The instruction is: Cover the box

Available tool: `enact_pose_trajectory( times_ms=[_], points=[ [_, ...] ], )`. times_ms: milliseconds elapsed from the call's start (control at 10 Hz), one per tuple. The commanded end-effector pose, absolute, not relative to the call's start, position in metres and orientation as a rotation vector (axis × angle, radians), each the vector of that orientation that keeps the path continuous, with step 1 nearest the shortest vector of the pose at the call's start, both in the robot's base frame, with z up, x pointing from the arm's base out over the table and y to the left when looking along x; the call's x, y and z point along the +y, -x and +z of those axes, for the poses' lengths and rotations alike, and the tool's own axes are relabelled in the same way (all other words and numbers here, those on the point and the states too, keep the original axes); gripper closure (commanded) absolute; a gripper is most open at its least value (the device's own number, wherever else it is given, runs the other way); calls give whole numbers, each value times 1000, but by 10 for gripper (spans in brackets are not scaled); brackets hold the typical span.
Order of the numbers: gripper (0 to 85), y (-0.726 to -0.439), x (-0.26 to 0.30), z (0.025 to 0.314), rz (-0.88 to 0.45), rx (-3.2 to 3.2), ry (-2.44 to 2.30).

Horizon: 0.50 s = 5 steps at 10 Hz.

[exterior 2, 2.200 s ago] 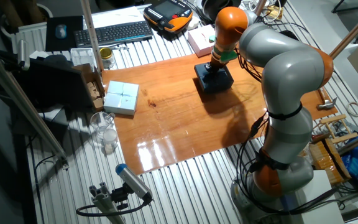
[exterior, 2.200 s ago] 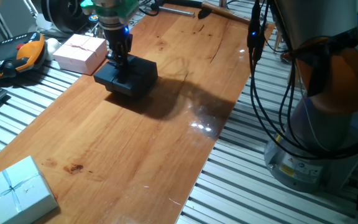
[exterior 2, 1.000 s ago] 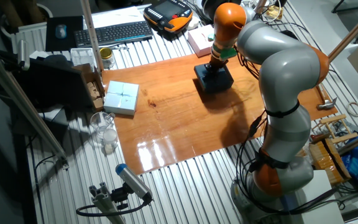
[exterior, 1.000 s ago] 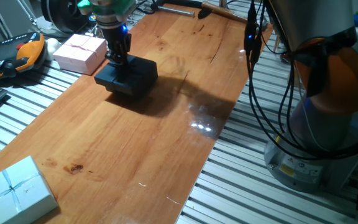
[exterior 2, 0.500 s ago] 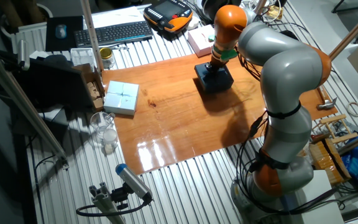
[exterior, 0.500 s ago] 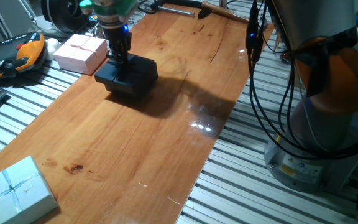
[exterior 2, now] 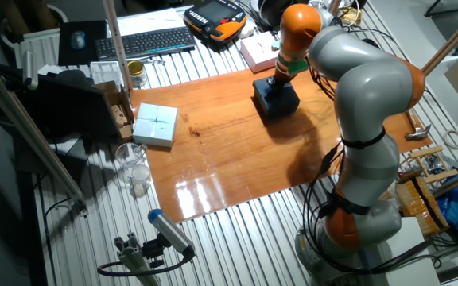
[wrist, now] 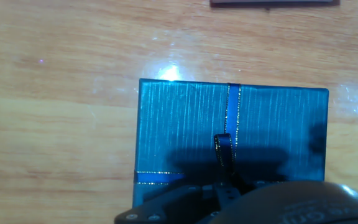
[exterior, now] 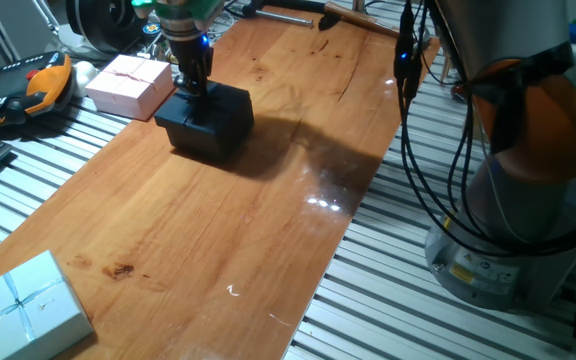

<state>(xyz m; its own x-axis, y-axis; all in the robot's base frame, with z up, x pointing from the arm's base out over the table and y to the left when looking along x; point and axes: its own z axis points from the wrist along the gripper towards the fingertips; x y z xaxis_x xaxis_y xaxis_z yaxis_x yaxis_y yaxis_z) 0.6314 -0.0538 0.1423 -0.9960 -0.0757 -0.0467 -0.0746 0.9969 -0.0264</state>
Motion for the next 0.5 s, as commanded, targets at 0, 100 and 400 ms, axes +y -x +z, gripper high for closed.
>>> enact_pose_trajectory(
  times_ms=[0,100,400],
  points=[
    [850,-632,-57,142,-45,3091,104],
    [850,-633,-59,142,-50,3088,99],
    [850,-633,-64,142,-62,3085,116]
  ],
)
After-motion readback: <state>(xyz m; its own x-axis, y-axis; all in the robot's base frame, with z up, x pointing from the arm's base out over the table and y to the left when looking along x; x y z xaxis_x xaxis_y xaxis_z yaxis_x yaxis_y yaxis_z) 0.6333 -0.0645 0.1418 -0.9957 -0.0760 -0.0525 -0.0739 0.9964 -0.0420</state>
